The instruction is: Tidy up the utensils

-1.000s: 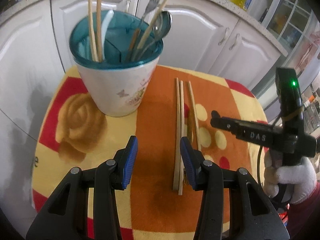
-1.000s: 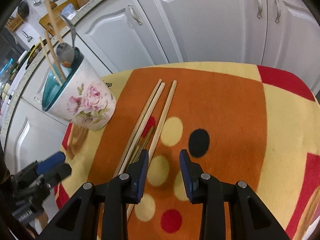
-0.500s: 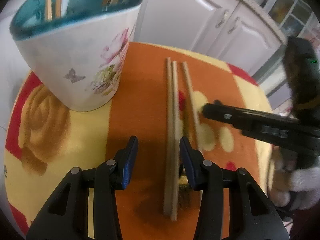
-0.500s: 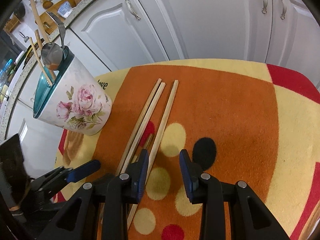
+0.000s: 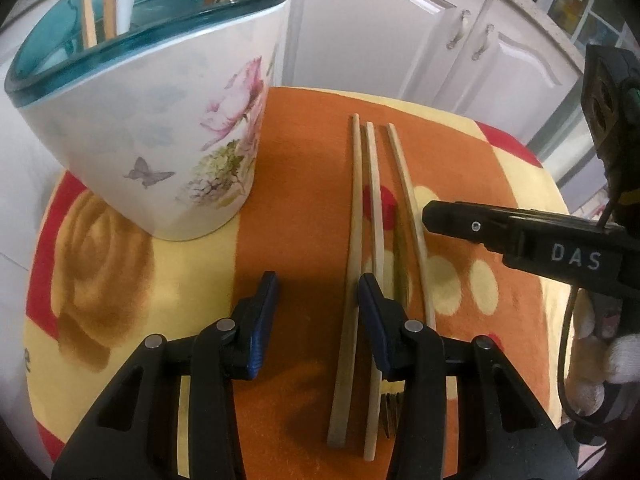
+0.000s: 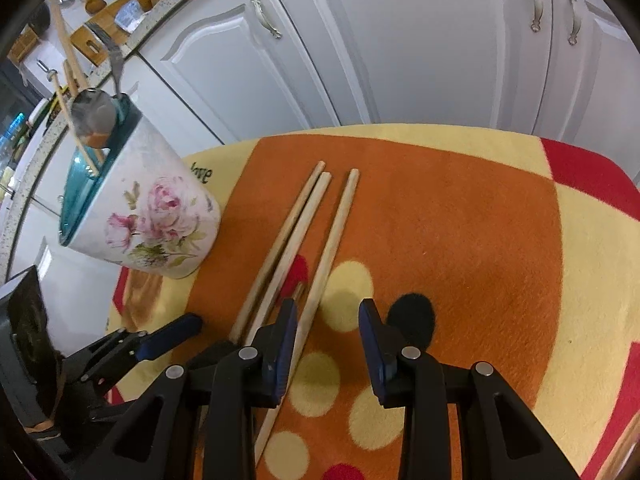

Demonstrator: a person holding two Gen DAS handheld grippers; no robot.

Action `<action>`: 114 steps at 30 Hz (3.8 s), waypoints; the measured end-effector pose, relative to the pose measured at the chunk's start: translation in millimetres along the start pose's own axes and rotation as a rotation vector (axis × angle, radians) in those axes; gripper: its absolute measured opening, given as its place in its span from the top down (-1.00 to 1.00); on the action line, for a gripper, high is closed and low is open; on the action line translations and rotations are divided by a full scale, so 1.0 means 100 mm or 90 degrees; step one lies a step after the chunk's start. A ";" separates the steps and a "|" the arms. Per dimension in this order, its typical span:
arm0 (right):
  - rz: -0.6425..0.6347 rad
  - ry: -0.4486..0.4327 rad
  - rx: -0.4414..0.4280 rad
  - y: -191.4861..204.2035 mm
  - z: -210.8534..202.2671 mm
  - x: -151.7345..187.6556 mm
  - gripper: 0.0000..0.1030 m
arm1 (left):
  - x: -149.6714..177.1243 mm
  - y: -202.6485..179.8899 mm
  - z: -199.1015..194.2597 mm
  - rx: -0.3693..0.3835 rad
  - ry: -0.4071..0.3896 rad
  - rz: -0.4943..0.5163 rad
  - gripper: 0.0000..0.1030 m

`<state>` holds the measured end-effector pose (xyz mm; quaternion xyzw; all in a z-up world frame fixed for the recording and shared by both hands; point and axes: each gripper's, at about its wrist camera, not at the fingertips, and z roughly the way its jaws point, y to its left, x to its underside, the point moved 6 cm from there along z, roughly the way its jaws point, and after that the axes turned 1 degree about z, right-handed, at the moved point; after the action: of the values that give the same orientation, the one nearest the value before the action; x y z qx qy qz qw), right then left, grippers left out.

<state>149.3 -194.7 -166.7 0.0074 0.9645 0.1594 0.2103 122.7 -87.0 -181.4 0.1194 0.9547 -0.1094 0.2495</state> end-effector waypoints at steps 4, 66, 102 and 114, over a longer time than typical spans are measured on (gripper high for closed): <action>-0.010 0.000 0.025 0.02 0.06 -0.06 0.39 | -0.02 -0.02 0.03 -0.028 0.002 0.005 0.20; -0.097 0.027 0.040 0.00 -0.32 0.57 0.37 | 0.67 0.43 -0.63 0.081 0.061 -0.005 0.46; -0.102 -0.138 -0.062 0.31 -1.51 0.30 0.90 | -0.25 0.20 -1.58 0.094 -0.132 0.041 0.92; -0.127 -0.211 -0.083 0.62 -2.09 0.21 0.90 | -0.18 0.21 -2.14 0.123 -0.186 0.039 0.92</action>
<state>41.3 -198.2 23.8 -0.0760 0.9002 0.1966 0.3810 47.1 -12.9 6.9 0.1543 0.8892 -0.2094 0.3763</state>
